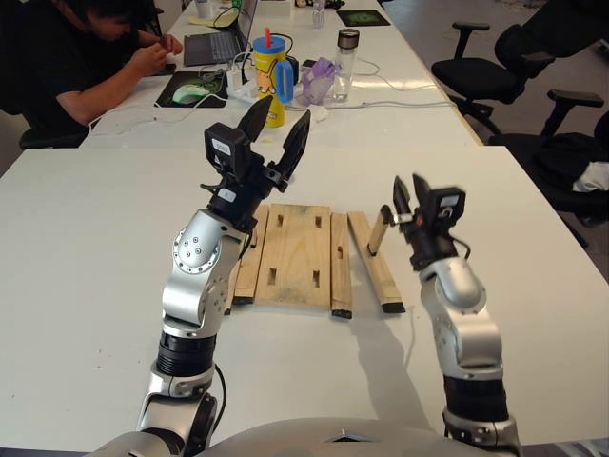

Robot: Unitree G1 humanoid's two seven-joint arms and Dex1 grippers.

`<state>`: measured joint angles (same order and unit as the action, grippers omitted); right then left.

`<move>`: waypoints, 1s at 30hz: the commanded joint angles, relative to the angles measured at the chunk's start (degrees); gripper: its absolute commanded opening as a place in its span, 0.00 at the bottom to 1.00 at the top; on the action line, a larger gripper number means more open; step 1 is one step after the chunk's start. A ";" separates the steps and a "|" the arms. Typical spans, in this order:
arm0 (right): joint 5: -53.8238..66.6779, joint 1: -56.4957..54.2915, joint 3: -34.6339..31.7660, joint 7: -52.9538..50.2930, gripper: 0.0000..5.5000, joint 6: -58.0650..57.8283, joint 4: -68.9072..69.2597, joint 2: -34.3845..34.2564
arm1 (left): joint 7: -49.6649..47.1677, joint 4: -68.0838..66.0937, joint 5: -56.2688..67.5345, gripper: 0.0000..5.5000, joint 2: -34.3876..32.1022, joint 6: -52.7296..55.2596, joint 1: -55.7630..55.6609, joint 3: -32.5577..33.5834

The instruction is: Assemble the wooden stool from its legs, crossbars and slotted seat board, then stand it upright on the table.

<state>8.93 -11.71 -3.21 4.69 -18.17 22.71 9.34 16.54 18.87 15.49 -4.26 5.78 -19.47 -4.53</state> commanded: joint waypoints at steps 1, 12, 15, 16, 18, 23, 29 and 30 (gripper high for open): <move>3.65 -13.75 -2.94 1.43 0.26 -5.82 -4.03 2.15 | -1.21 -0.13 -1.54 0.53 0.90 -0.96 1.55 -0.66; 4.45 -16.06 -2.99 2.53 0.26 -11.46 -7.03 3.30 | -2.10 -0.91 -2.62 0.53 1.84 -1.74 1.58 -0.62; 4.52 -16.18 -2.93 2.94 0.26 -11.80 -6.57 3.63 | -2.21 -1.06 -2.83 0.53 2.01 -1.91 1.73 -0.78; 4.62 -16.00 -2.87 3.07 0.26 -11.95 -6.53 3.60 | -2.21 -1.17 -2.92 0.53 2.06 -2.01 1.77 -0.88; 4.22 -14.90 -2.23 3.28 0.26 -11.83 -6.76 3.46 | -2.25 -1.28 -3.01 0.53 2.15 -2.14 1.81 -0.95; 4.27 -16.13 -2.06 3.44 0.26 -11.03 -5.38 3.45 | -2.27 -1.50 -2.99 0.53 2.03 -2.35 1.74 -0.61; 3.74 -9.94 1.99 4.43 0.26 -9.78 -5.72 1.28 | -2.29 -1.78 -3.00 0.53 2.17 -2.51 1.73 -0.87; 3.34 -8.94 2.56 4.24 0.26 -9.11 -6.19 0.84 | -2.23 -1.86 -2.90 0.53 2.10 -2.45 1.59 -0.77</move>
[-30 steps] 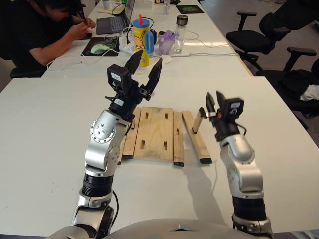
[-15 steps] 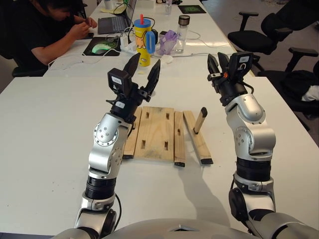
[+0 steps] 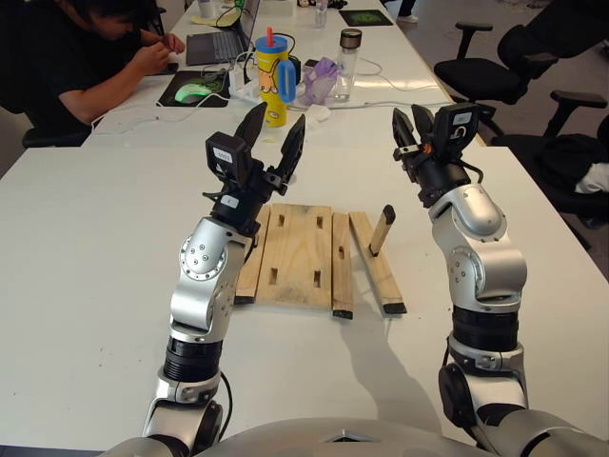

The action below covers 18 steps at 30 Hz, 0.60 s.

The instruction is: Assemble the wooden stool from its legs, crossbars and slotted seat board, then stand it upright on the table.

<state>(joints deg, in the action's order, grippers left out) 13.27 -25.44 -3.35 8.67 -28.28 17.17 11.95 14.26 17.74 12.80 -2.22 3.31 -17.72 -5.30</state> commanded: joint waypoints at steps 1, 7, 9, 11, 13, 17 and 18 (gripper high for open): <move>-1.66 5.90 3.33 -0.21 0.26 0.59 -2.16 -2.07 | 0.04 -0.73 -0.14 0.53 0.00 0.06 -0.23 0.14; -2.24 12.34 3.47 -1.85 0.26 -9.30 -10.36 -3.16 | 0.43 -1.12 0.28 0.53 -0.34 0.23 -1.49 0.65; -1.92 9.72 2.97 -1.84 0.26 -9.57 -10.08 -3.17 | 0.25 -1.10 0.21 0.53 -0.46 0.09 -1.48 1.06; -2.13 7.49 2.79 -1.47 0.26 -7.70 -9.55 -2.82 | 0.19 -1.67 0.02 0.53 -0.33 -0.34 -1.50 1.01; -1.21 5.21 1.78 -0.53 0.26 -3.84 -7.65 -3.14 | 0.05 -1.91 -0.22 0.53 -0.10 -0.60 -1.53 0.91; 1.06 -1.85 -1.56 0.52 0.26 4.11 -1.34 -3.15 | -0.23 -2.25 -0.59 0.53 0.17 -1.27 -1.28 0.79; 0.99 -3.24 -1.82 0.81 0.26 5.46 -0.50 -2.86 | -0.28 -2.32 -0.61 0.53 0.20 -1.43 -1.21 0.83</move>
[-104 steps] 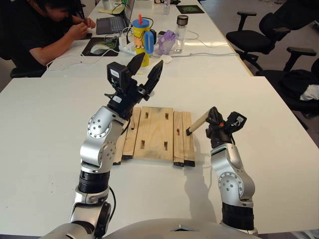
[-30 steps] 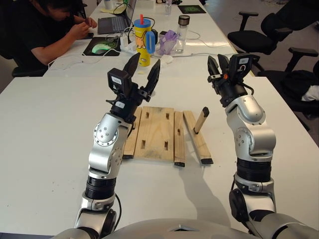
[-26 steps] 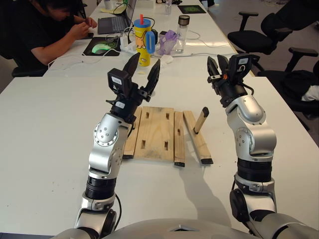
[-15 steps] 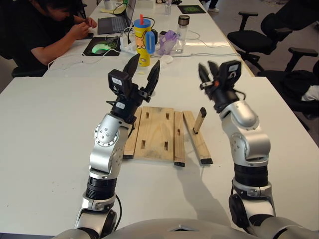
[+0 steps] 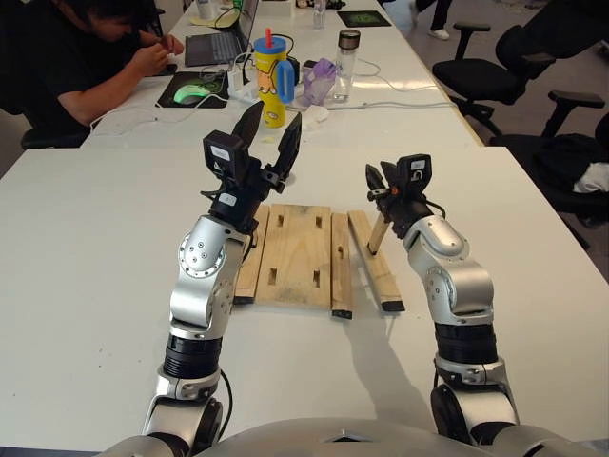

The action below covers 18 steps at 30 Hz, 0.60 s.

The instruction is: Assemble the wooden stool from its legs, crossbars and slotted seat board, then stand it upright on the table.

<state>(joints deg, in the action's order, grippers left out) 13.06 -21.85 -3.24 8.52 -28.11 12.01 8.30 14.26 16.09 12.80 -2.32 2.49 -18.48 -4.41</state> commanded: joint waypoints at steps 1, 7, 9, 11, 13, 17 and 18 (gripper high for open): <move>1.69 -8.07 -2.48 0.98 0.26 6.04 5.42 0.77 | -0.30 -0.74 -0.63 0.53 0.31 -0.73 -0.43 -0.04; -0.84 -6.88 0.66 0.77 0.26 5.44 3.06 1.19 | -0.28 -1.00 -0.60 0.53 0.39 -1.04 -0.65 -0.07; -3.12 -2.13 1.78 -2.39 0.26 -1.16 -3.51 0.52 | -0.28 -0.80 -0.60 0.53 0.41 -0.93 -0.65 -0.22; -4.11 4.84 3.49 -2.96 0.26 -6.56 -9.51 0.14 | -0.14 -0.83 -0.42 0.53 0.38 -0.79 -0.89 -0.19; -3.74 8.96 3.79 -2.59 0.26 -10.12 -11.05 -0.10 | -0.12 -0.52 -0.12 0.53 0.22 -0.48 -1.10 0.10; -2.97 4.45 1.50 -2.08 0.26 -5.53 -8.90 0.12 | -0.92 1.02 -0.42 0.53 0.38 -0.03 -0.84 0.04; -2.32 2.34 0.50 -1.39 0.26 -1.66 -7.70 0.00 | -1.66 1.87 -1.22 0.53 0.44 0.09 -1.13 -0.05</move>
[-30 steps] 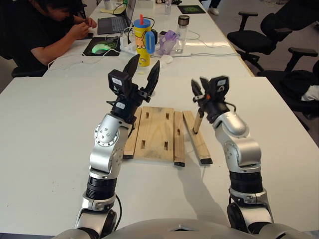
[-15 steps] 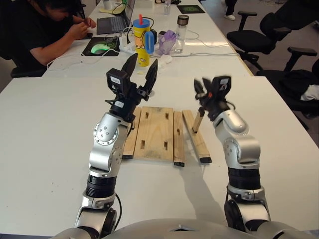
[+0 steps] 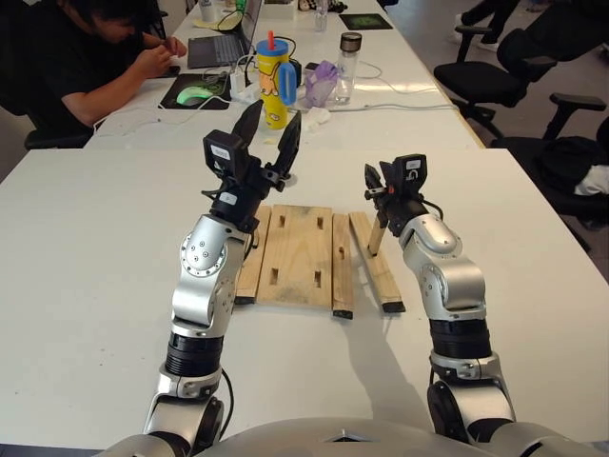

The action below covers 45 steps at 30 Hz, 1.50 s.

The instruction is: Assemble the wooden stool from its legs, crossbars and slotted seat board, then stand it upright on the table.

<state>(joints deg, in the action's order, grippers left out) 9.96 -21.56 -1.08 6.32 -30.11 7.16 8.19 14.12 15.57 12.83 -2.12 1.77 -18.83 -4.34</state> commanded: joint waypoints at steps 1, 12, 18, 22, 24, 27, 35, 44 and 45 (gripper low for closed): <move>0.77 0.52 -2.03 1.51 0.26 3.42 -1.44 0.48 | -2.57 3.34 -2.47 0.53 0.21 1.22 -1.10 -0.22; 3.25 -4.94 -8.81 -1.74 0.26 5.08 16.71 2.68 | -5.03 27.51 -7.19 0.53 -7.47 16.12 21.15 4.50; 3.47 -1.55 -10.83 -4.07 0.26 1.89 17.26 1.73 | -1.94 22.20 -6.24 0.53 -9.06 20.34 27.86 0.66; 3.62 -1.24 -10.45 -5.24 0.26 1.12 16.37 0.45 | -3.43 13.72 -8.23 0.53 -8.17 22.11 22.33 -0.75; 3.61 -1.19 -9.59 -5.54 0.26 0.87 16.28 -0.45 | -4.18 8.88 -10.57 0.53 -8.88 21.27 19.57 -1.23; 3.86 -0.86 -9.05 -5.52 0.26 0.66 16.31 -1.29 | -5.03 3.02 -11.76 0.53 -8.22 20.75 15.63 -1.09; 2.99 -0.02 -7.87 -5.23 0.26 1.61 13.36 -1.51 | -6.20 -4.51 -13.10 0.49 -6.57 18.65 11.69 -1.25; 1.45 -1.02 -6.63 -6.56 0.26 3.37 11.62 -2.46 | -6.80 -3.54 -13.80 0.25 -5.96 21.36 10.70 -1.21; 1.34 -0.95 -6.76 -6.86 0.26 3.47 11.87 -2.52 | -6.70 -3.55 -14.15 0.24 -6.20 21.61 10.15 -1.46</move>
<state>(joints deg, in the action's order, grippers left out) 11.70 -21.64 -7.98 0.13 -27.31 19.19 6.03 7.52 11.62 -0.46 -8.14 22.32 -6.88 -5.50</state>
